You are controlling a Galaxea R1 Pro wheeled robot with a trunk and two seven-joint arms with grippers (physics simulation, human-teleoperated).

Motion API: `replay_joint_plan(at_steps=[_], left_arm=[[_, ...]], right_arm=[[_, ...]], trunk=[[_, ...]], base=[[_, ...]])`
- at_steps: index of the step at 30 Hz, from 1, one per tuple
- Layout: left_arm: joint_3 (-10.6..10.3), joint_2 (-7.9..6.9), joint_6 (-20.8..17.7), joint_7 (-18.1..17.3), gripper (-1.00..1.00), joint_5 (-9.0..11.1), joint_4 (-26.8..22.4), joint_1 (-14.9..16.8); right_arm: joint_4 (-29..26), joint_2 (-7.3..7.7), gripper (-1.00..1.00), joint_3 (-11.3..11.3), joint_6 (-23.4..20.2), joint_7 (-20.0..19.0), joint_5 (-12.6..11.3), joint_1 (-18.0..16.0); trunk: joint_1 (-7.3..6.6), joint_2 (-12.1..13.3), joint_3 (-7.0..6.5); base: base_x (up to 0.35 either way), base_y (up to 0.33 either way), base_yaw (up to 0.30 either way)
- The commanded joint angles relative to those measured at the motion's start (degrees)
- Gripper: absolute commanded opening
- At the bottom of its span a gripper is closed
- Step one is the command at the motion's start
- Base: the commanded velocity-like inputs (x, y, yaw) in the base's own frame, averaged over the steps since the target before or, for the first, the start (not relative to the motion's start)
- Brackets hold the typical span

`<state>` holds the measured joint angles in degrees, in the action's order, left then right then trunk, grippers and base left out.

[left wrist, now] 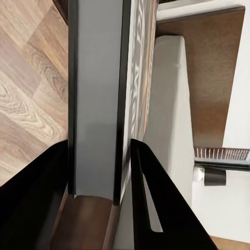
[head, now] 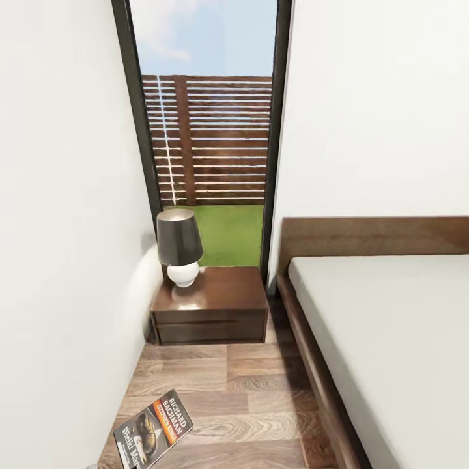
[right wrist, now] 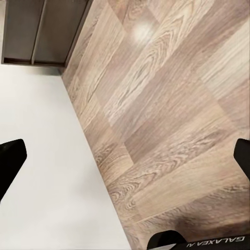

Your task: In the bedroom, move the book from the bed onto either nightstand, and place the two sandals side by side next to the bed.

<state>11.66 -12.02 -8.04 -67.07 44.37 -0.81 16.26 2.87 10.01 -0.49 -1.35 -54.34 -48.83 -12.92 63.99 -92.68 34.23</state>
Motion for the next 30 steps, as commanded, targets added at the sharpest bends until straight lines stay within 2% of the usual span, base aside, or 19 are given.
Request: replay_joint_plan(at_steps=[1,30], left_arm=[[0.47,-0.01,-0.57,-0.17,-1.00,-0.25,0.02,0.05],[0.47,-0.02,-0.66,-0.24,-1.00,-0.25,0.02,0.03]], right_arm=[[0.21,0.01,1.00,-0.03,-0.14,-0.32,-0.21,-0.09],[0.21,0.01,1.00,-0.03,-0.14,-0.32,-0.21,-0.09]], trunk=[[0.01,-0.03,0.05],[0.01,-0.03,0.05]], base=[[0.106,0.000,0.000],[0.106,0.000,0.000]])
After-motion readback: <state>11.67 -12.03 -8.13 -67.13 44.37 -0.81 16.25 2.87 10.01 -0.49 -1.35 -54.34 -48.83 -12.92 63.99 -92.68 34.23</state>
